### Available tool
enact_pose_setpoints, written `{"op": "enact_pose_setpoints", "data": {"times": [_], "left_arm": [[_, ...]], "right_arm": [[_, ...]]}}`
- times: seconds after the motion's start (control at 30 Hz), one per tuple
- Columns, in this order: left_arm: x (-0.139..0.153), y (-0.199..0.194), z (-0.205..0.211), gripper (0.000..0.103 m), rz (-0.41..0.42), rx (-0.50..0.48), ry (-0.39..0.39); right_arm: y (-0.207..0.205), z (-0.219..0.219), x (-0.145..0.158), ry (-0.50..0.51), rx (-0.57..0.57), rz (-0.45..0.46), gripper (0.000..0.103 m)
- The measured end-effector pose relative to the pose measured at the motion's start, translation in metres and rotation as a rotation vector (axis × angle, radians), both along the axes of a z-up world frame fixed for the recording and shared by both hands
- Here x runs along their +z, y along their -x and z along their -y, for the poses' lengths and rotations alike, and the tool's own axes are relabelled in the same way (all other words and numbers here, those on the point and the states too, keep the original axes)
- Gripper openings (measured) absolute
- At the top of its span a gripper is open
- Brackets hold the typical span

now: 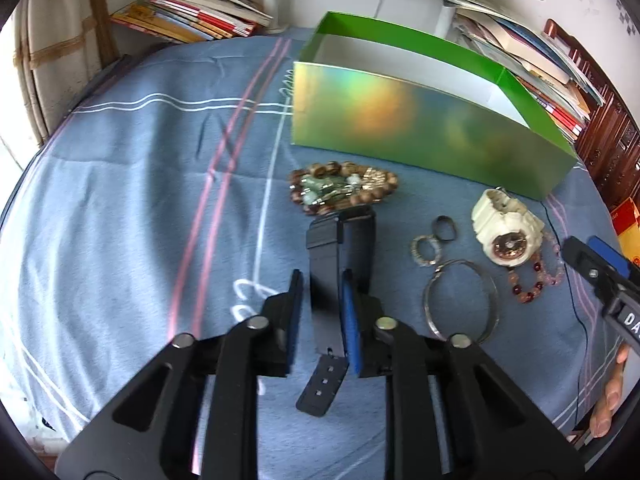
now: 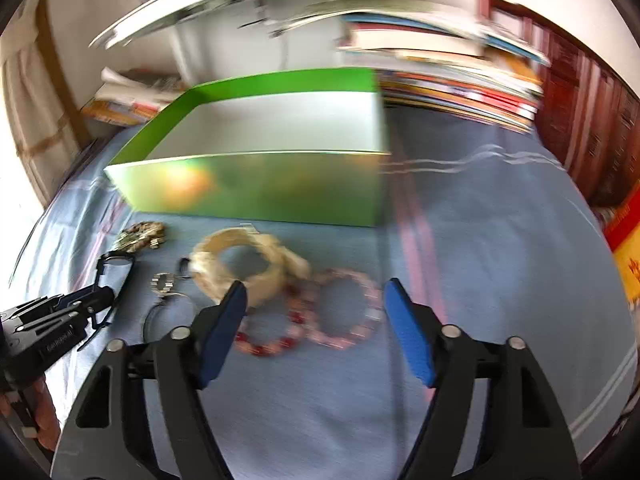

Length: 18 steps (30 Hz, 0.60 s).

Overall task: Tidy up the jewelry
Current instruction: 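Lower the left tool onto the black-strap watch and close on it, then close the right tool on the white watch while the left tool lifts the black watch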

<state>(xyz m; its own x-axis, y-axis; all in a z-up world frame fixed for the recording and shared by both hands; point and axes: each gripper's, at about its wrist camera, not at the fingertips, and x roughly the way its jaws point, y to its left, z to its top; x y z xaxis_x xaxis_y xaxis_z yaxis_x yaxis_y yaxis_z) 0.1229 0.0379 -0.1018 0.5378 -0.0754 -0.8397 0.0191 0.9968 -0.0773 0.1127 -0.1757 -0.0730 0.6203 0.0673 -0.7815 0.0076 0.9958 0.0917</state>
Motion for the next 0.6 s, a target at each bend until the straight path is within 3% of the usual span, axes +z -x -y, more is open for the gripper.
{"op": "enact_pose_setpoints", "data": {"times": [0.1, 0.37, 0.43, 0.5, 0.6], "left_arm": [[0.001, 0.0, -0.007, 0.049, 0.015, 0.022, 0.002], [-0.002, -0.013, -0.005, 0.05, 0.018, 0.022, 0.022], [-0.003, -0.016, -0.003, 0.046, 0.022, 0.017, 0.02], [-0.004, -0.017, -0.001, 0.027, 0.025, 0.016, 0.008], [-0.004, -0.017, -0.003, 0.012, 0.015, -0.003, 0.038]], "right_arm": [[-0.013, -0.025, -0.007, 0.018, 0.048, -0.015, 0.082], [-0.039, -0.052, -0.025, 0.082, 0.057, -0.041, 0.081], [-0.038, -0.052, -0.024, 0.071, 0.075, -0.037, 0.071], [-0.034, -0.053, -0.022, 0.08, 0.088, -0.029, 0.067], [-0.029, -0.054, -0.022, 0.087, 0.096, -0.021, 0.065]]}}
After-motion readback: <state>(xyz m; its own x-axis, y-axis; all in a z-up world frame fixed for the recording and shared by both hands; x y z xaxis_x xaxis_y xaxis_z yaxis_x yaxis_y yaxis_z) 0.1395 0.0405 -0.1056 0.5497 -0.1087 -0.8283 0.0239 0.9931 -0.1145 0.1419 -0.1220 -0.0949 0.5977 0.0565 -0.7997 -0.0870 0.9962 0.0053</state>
